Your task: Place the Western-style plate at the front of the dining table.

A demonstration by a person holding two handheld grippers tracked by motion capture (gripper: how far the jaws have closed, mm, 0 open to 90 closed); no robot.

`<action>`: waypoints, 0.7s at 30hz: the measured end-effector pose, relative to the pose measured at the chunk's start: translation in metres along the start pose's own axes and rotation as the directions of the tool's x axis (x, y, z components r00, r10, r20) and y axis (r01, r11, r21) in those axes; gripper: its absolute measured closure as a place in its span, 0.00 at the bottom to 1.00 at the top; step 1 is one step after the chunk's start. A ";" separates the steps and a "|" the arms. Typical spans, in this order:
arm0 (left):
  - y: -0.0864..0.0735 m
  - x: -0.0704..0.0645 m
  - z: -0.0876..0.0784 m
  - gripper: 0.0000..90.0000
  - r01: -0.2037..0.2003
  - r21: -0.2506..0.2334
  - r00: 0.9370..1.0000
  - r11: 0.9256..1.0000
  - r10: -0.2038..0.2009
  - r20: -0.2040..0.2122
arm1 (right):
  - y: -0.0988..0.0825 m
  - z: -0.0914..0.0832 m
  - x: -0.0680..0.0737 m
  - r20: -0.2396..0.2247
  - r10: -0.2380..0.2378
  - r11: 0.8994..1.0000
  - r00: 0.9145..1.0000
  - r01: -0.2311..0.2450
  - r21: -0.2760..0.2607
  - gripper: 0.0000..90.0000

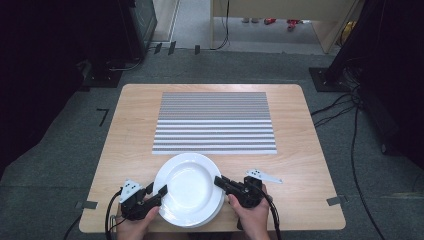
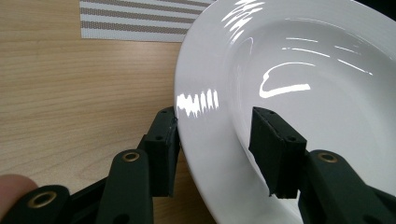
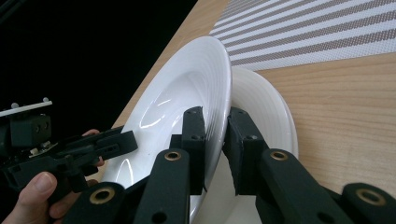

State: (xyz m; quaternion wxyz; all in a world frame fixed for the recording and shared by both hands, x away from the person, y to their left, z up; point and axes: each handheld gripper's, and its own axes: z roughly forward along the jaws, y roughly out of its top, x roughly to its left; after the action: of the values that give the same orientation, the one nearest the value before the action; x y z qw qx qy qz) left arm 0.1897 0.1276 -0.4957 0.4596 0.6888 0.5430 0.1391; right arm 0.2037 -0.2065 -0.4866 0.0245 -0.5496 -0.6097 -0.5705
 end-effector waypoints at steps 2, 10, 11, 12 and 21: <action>0.000 0.000 0.000 0.61 0.007 -0.007 1.000 1.000 -0.007 -0.001 | -0.001 0.001 0.000 -0.002 -0.013 1.000 1.000 0.013 -0.004 0.88; 0.002 0.007 -0.006 0.64 0.081 -0.041 0.995 0.996 -0.079 0.060 | -0.003 0.003 -0.002 -0.021 -0.009 0.999 1.000 0.009 -0.033 0.90; 0.002 0.007 -0.006 0.65 0.078 -0.043 0.995 0.996 -0.075 0.058 | -0.003 0.003 -0.004 -0.028 0.005 1.000 1.000 -0.006 -0.028 0.90; 0.002 0.007 -0.006 0.65 0.075 -0.046 0.996 0.996 -0.072 0.054 | -0.003 0.003 -0.005 -0.030 0.010 1.000 1.000 -0.011 -0.027 0.90; 0.002 0.008 -0.011 0.73 0.083 -0.086 0.996 0.993 -0.078 0.051 | -0.004 0.006 -0.009 -0.030 0.036 0.999 0.999 -0.036 -0.020 0.90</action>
State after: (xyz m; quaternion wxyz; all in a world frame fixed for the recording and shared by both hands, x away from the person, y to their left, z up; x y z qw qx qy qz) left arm 0.1862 0.1395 -0.4908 0.5075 0.6487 0.5526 0.1276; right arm 0.2076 -0.2065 -0.4972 0.0380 -0.5524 -0.5933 -0.5843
